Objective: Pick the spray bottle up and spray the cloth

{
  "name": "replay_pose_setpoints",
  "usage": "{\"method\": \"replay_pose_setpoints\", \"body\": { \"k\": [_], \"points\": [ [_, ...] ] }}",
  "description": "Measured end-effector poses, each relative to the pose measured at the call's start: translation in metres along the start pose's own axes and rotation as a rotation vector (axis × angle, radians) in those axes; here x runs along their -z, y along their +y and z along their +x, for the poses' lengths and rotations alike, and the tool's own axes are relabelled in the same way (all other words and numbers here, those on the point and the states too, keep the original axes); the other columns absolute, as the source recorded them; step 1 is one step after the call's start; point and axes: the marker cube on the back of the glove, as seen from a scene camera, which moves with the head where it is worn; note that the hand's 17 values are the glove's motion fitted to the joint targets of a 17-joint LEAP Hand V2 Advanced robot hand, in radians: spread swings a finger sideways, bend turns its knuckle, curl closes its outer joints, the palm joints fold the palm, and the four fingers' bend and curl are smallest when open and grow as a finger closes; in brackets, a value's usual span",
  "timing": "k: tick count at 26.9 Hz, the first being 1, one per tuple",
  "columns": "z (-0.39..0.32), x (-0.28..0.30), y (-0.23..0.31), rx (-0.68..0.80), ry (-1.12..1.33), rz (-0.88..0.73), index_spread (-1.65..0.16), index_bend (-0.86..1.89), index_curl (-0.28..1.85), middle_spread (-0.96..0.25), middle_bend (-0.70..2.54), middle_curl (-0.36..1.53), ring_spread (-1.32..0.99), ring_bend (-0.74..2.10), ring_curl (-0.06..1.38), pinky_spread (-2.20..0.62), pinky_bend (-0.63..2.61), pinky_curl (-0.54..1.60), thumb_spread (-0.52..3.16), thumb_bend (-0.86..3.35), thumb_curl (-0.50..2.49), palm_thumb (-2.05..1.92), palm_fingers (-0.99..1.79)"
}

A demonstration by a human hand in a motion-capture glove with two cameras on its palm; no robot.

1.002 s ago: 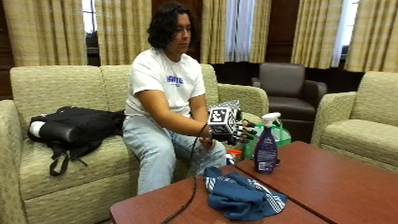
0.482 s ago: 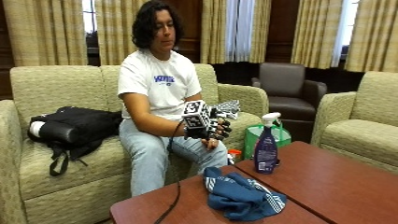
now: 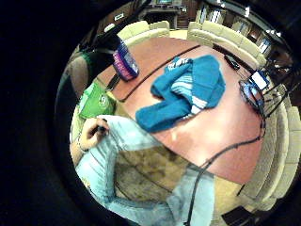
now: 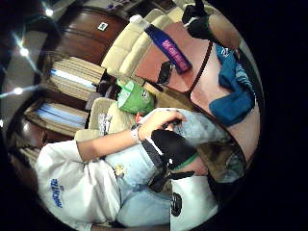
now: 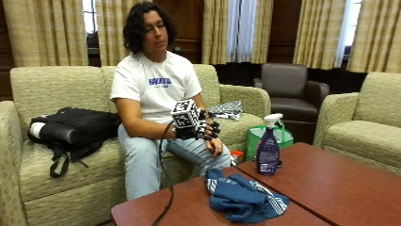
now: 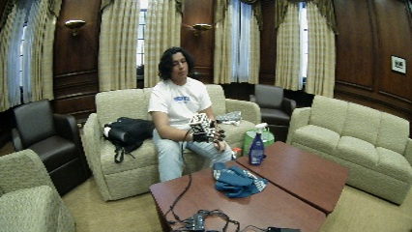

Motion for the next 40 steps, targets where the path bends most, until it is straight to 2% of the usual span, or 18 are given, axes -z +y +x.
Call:
{"method": "replay_pose_setpoints", "body": {
  "k": [5,12,28,40],
  "points": [
    [0.009,0.005,0.009,0.014,0.024,-0.002,-0.42,0.14,0.28,-0.17,0.18,0.36,-0.2,0.44,0.36,0.08,0.19,0.34,0.96,-0.03,0.35,0.51,0.7],
    [0.041,0.018,-0.002,-0.047,-0.016,-0.027,-0.42,0.13,0.27,-0.17,0.18,0.36,-0.2,0.44,0.36,0.08,0.2,0.35,0.97,-0.03,0.34,0.51,0.7],
    [0.014,-0.022,-0.006,-0.045,0.047,-0.068,-0.42,0.13,0.27,-0.16,0.17,0.34,-0.2,0.46,0.36,0.09,0.23,0.36,1.0,-0.03,0.33,0.52,0.71],
    [0.021,-0.02,-0.027,-0.047,0.072,-0.078,-0.42,0.14,0.27,-0.16,0.17,0.34,-0.2,0.45,0.36,0.09,0.24,0.36,1.01,-0.02,0.32,0.53,0.71]
  ]
}}
